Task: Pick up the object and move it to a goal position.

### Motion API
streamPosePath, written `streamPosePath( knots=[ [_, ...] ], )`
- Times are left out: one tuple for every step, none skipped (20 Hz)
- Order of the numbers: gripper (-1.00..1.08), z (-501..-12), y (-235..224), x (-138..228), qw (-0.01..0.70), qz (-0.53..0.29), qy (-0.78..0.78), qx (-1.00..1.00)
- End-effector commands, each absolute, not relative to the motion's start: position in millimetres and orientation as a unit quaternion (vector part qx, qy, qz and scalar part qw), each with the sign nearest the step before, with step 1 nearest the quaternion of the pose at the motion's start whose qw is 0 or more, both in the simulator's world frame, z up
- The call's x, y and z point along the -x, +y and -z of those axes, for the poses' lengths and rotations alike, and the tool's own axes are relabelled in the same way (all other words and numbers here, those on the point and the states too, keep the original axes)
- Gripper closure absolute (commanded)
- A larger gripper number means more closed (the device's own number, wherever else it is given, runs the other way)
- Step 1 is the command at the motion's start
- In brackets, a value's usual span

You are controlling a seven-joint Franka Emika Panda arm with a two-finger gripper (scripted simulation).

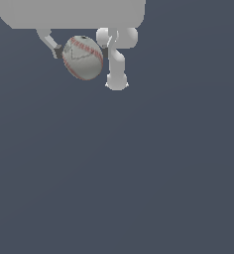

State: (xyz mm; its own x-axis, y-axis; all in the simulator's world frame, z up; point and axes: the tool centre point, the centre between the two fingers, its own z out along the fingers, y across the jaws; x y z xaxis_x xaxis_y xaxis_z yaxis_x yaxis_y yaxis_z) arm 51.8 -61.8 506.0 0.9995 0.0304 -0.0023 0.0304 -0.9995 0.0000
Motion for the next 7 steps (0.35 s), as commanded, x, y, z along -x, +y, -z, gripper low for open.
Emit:
streamPosePath(
  knots=[
    [1.08,-509.7,-61.7,-52.7,0.0,0.0,0.015,-1.0],
    [1.08,-510.3,-61.6,-53.0,0.0,0.0,0.015,-1.0],
    [1.08,-510.7,-61.6,-53.3,0.0,0.0,0.015,-1.0],
    [1.08,-511.0,-61.6,-53.4,0.0,0.0,0.015,-1.0],
    [1.08,-511.2,-61.6,-53.6,0.0,0.0,0.015,-1.0],
    [1.08,-511.3,-61.6,-53.7,0.0,0.0,0.015,-1.0],
    [1.08,-511.4,-61.6,-53.7,0.0,0.0,0.015,-1.0]
  ],
)
